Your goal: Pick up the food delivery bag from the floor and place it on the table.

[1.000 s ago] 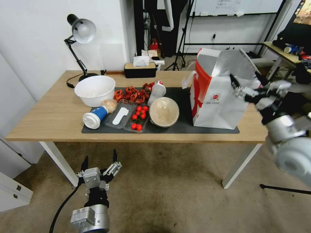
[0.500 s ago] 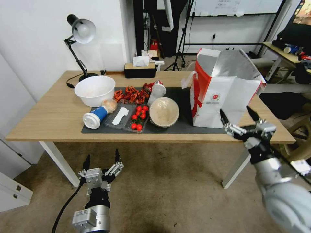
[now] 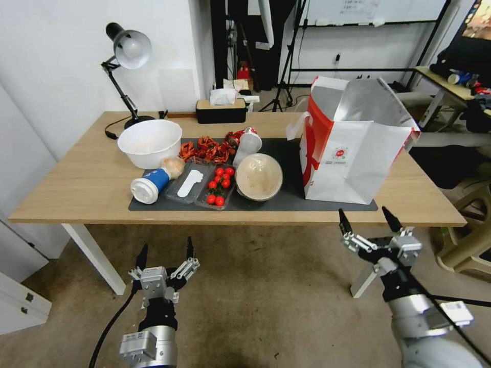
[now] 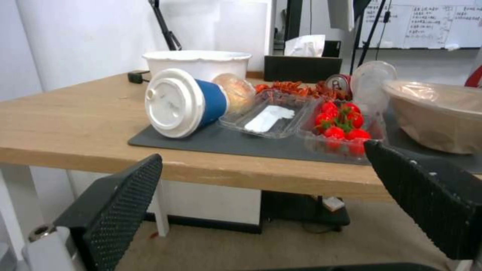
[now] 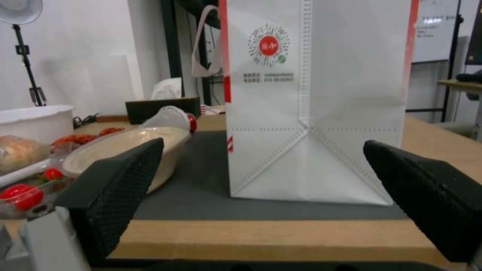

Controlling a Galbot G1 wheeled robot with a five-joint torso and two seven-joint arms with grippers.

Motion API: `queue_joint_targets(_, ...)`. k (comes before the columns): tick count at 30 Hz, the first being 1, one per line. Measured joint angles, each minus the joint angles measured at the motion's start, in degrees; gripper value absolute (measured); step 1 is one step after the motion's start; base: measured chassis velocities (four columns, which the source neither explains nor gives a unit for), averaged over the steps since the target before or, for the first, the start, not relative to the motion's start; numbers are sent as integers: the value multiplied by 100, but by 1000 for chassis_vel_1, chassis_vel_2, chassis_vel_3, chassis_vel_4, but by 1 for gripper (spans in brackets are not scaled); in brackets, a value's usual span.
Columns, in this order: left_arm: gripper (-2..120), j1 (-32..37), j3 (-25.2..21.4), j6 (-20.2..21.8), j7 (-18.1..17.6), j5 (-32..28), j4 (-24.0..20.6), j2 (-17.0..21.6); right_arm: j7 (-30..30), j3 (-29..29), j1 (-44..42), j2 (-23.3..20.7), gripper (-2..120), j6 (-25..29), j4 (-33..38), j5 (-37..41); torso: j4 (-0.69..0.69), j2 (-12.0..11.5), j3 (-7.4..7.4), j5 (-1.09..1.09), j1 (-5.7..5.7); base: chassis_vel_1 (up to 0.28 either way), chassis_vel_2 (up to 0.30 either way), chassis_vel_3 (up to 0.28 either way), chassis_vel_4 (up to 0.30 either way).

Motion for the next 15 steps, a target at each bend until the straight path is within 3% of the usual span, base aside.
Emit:
queue_joint_targets(5,100,-11,3,-8,12,35,29,-7,16,-351,-14,383,100,48,-161,-322,0,0,0,0,0,0,0,0,0)
queue_joint_targets(15,100,-13,4,-11,34,79,64,-17,47,-686,82,612,100,104,-359,-621,0,0,0,0,1,0,0,0,0)
